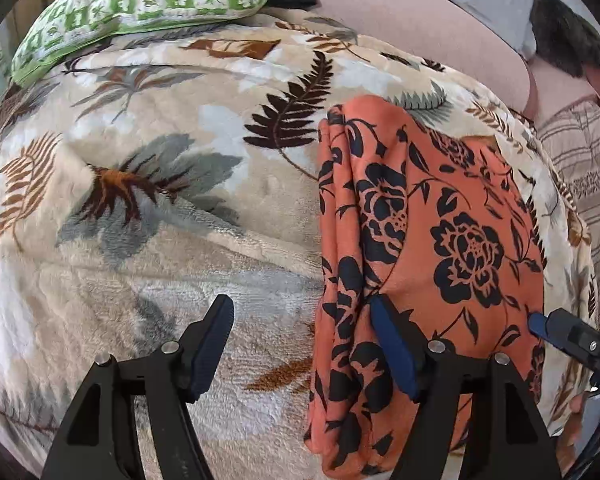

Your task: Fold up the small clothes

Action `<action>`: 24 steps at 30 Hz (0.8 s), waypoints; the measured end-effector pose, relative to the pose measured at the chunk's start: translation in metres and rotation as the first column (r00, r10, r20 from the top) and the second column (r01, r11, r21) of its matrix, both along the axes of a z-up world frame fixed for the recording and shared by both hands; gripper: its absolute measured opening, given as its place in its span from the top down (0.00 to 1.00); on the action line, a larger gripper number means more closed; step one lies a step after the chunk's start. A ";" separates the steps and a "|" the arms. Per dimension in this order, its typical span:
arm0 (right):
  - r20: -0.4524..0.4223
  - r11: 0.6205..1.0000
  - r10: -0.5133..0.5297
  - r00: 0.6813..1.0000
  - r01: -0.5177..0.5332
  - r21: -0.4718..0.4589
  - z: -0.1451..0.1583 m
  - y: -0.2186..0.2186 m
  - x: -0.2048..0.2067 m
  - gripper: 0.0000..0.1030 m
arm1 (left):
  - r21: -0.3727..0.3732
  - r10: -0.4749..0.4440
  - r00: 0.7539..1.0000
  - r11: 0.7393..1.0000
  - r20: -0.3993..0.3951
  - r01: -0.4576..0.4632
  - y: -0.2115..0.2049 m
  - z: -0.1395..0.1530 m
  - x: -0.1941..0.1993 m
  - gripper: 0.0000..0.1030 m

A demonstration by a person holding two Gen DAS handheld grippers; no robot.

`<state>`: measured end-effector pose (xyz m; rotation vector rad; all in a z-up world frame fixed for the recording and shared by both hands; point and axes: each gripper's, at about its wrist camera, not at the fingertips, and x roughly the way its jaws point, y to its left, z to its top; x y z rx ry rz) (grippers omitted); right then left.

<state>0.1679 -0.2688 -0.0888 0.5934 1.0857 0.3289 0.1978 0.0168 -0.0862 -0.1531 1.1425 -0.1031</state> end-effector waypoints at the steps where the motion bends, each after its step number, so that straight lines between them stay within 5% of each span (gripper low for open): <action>1: 0.023 1.000 -0.006 1.000 0.006 -0.007 0.006 0.000 -0.004 0.10 | 0.027 -0.017 0.999 1.000 0.037 0.016 -0.002 0.011 -0.005 0.30; 4: 0.113 0.998 -0.010 0.994 0.016 -0.055 0.039 0.002 -0.026 0.10 | 0.106 -0.055 0.989 0.994 0.136 0.041 -0.009 0.038 -0.028 0.28; 9: 0.184 0.968 -0.021 0.983 0.066 -0.240 0.068 0.011 -0.066 0.10 | 0.090 -0.069 0.979 0.995 0.192 0.052 -0.017 0.059 -0.070 0.23; 14: 0.166 0.913 -0.097 0.981 0.154 -0.378 0.058 0.016 -0.110 0.07 | 0.085 -0.080 0.971 0.994 0.226 0.062 -0.020 0.070 -0.110 0.22; 20: 0.137 0.885 -0.144 0.980 0.190 -0.424 0.020 0.017 -0.155 0.04 | 0.107 -0.087 0.970 0.992 0.227 0.064 -0.021 0.066 -0.134 0.21; 24: 0.184 0.877 -0.130 0.974 0.199 -0.437 0.033 0.018 -0.161 0.04 | 0.124 -0.078 0.972 0.991 0.222 0.051 -0.021 0.065 -0.141 0.21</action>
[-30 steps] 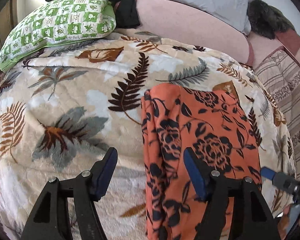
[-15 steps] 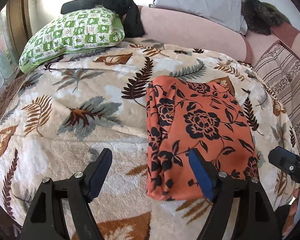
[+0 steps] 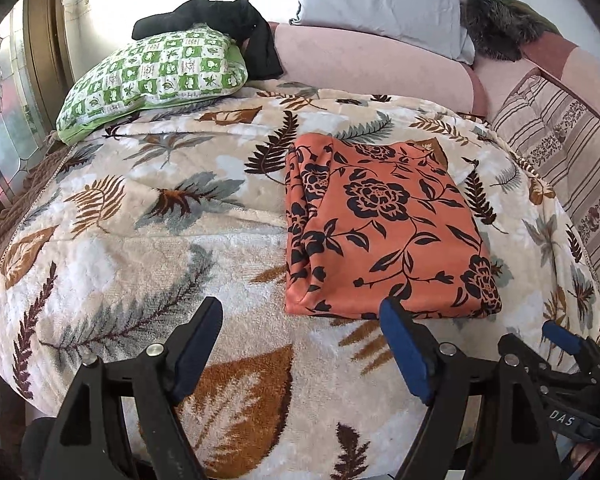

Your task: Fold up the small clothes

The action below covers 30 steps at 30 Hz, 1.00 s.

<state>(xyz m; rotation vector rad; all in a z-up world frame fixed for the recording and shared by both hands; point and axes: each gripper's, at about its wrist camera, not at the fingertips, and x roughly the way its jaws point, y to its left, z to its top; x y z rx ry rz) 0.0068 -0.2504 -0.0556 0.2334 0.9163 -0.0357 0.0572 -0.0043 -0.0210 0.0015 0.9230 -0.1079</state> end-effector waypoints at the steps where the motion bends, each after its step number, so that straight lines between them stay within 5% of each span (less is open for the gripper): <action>1: 0.008 1.000 0.005 1.000 -0.005 -0.005 0.004 0.000 0.000 0.03 | 0.006 0.012 1.000 1.000 -0.002 -0.012 0.000 0.000 -0.001 0.21; 6: 0.001 1.000 0.013 1.000 -0.013 -0.019 0.013 0.003 0.001 0.03 | -0.036 -0.010 1.000 0.999 -0.011 0.009 -0.007 0.008 -0.006 0.17; 14: -0.018 0.989 0.069 0.997 -0.070 -0.129 0.027 0.010 0.012 0.03 | -0.001 -0.027 0.998 1.000 0.048 0.027 -0.028 0.032 -0.012 0.15; 21: -0.029 0.986 0.055 0.998 -0.059 -0.155 0.038 0.011 0.016 0.03 | 0.098 0.027 0.998 0.995 0.058 -0.033 -0.030 0.035 -0.009 0.15; 30: -0.030 0.984 0.027 0.999 -0.032 -0.173 0.050 0.014 0.023 0.03 | 0.041 0.053 0.997 0.998 0.054 -0.056 -0.019 0.034 -0.006 0.15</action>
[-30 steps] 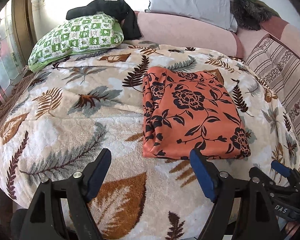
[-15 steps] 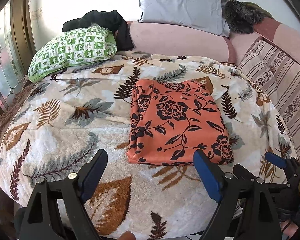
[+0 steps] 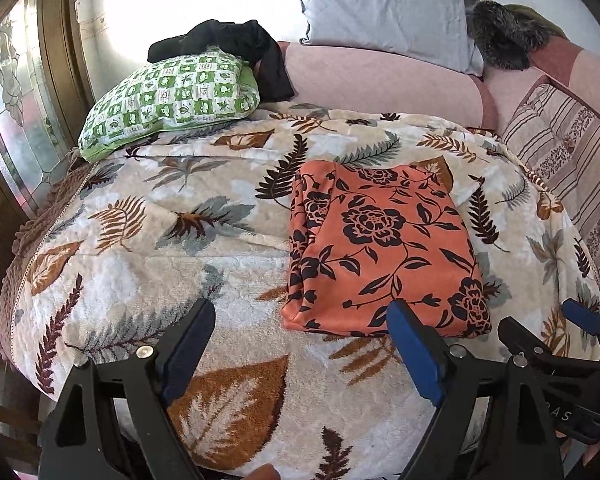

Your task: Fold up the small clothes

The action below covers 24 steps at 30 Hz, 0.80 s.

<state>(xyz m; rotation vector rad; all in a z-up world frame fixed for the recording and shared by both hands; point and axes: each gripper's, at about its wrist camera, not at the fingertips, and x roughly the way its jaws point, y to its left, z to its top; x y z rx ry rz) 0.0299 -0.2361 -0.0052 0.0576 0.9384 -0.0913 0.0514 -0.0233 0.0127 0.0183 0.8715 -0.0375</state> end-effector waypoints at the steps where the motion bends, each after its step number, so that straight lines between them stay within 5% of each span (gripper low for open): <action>1: 0.002 1.000 0.002 1.000 -0.002 -0.003 0.002 0.000 0.000 0.03 | -0.005 0.002 1.000 1.000 0.005 -0.002 0.000 0.001 0.000 0.15; 24: 0.037 1.000 0.017 0.999 -0.016 -0.011 0.018 0.004 0.013 0.03 | 0.005 -0.025 0.998 1.000 0.052 0.025 -0.009 0.015 0.015 0.15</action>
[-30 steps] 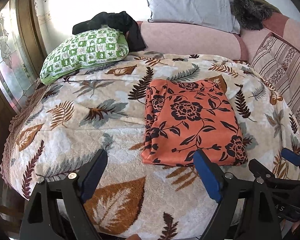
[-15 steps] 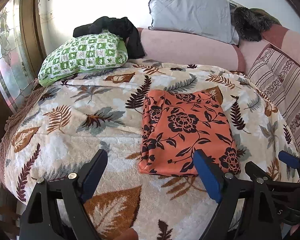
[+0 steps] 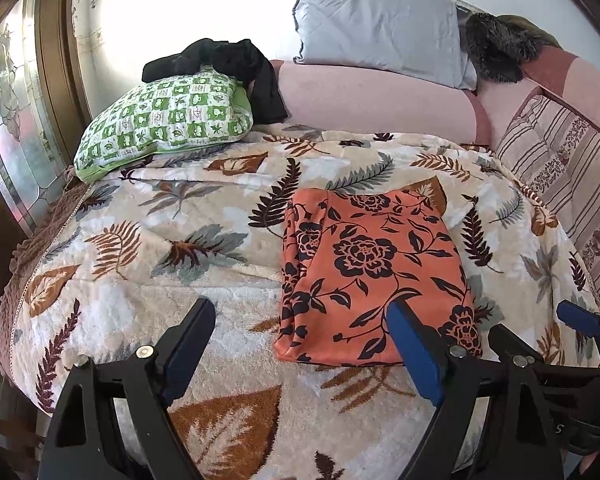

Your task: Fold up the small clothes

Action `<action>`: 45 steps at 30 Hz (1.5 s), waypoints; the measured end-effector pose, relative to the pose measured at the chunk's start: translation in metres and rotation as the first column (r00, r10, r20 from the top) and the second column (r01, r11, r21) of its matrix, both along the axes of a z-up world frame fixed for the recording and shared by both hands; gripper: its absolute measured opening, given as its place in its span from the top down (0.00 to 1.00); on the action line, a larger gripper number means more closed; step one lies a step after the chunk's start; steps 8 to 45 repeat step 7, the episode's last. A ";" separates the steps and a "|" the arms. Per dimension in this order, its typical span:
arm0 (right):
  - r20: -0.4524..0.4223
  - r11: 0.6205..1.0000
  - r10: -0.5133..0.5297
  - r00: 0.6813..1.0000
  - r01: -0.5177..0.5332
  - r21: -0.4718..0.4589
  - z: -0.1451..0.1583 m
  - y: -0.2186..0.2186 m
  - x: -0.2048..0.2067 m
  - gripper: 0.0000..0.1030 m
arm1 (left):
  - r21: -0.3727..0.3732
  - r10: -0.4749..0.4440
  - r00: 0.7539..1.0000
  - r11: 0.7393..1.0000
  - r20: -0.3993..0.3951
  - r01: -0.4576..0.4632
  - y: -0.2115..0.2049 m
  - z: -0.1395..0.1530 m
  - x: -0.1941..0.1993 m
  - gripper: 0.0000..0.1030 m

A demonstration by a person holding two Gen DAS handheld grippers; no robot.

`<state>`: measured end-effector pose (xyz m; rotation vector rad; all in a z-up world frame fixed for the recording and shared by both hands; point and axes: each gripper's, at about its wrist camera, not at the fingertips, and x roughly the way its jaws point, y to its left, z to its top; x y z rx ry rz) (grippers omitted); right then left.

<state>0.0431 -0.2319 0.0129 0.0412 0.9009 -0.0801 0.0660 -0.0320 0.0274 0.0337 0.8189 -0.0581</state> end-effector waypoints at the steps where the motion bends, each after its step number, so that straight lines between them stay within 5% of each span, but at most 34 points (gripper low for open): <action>1: -0.001 1.000 -0.001 1.000 0.001 0.001 0.000 0.000 0.001 0.03 | 0.002 -0.002 1.000 1.000 0.003 0.002 -0.001 0.000 0.001 0.15; 45: -0.006 1.000 -0.005 1.000 0.005 0.009 -0.004 -0.003 0.009 0.03 | 0.010 -0.013 1.000 1.000 0.015 0.013 -0.006 -0.001 0.009 0.15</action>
